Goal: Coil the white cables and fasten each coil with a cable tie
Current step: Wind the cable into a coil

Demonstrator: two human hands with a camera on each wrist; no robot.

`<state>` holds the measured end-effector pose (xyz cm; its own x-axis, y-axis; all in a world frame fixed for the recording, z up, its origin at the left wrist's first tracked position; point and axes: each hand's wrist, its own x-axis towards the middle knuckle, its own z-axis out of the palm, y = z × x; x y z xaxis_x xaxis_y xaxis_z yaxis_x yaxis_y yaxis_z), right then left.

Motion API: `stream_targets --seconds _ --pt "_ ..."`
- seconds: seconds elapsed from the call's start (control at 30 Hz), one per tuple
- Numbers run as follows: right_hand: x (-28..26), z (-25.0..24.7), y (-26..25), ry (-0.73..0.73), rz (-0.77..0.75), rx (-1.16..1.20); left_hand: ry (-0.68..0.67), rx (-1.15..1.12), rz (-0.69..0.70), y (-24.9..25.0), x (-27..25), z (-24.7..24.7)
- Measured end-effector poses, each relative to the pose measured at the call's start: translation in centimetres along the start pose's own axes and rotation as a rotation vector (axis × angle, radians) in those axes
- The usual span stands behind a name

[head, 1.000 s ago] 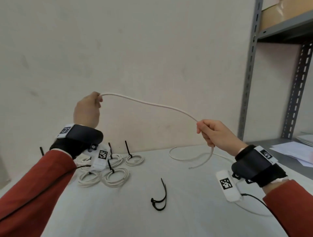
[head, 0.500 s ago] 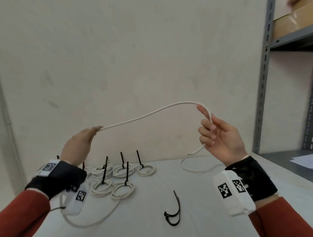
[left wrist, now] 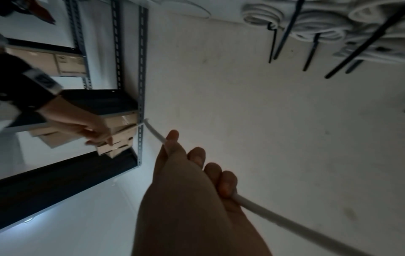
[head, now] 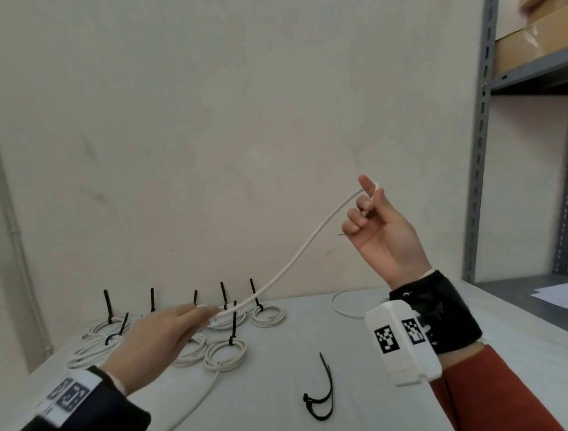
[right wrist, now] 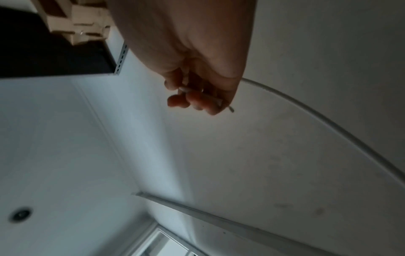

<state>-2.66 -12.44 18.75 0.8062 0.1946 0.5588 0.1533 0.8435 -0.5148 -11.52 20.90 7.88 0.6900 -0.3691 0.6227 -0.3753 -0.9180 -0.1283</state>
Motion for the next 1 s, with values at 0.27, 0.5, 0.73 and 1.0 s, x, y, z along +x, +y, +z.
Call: stream_targets --seconds 0.27,0.5,0.73,1.0 --pt "0.4 -0.8 3.0 0.067 -0.149 -0.469 -0.034 -0.055 0.213 4.4 -0.5 -1.7" --pt "-1.1 -2.3 6.4 -0.155 -0.224 -1.141 -0.018 -0.117 0.256 5.3 -0.5 -3.7" --pt "-2.0 -1.7 7.9 -0.312 -0.312 -1.268 -0.113 -0.069 0.360 6.5 -0.7 -3.4" --pt "-2.8 -2.5 6.4 -0.825 -0.175 -1.945 -0.076 -0.090 0.274 4.4 -1.0 -6.3"
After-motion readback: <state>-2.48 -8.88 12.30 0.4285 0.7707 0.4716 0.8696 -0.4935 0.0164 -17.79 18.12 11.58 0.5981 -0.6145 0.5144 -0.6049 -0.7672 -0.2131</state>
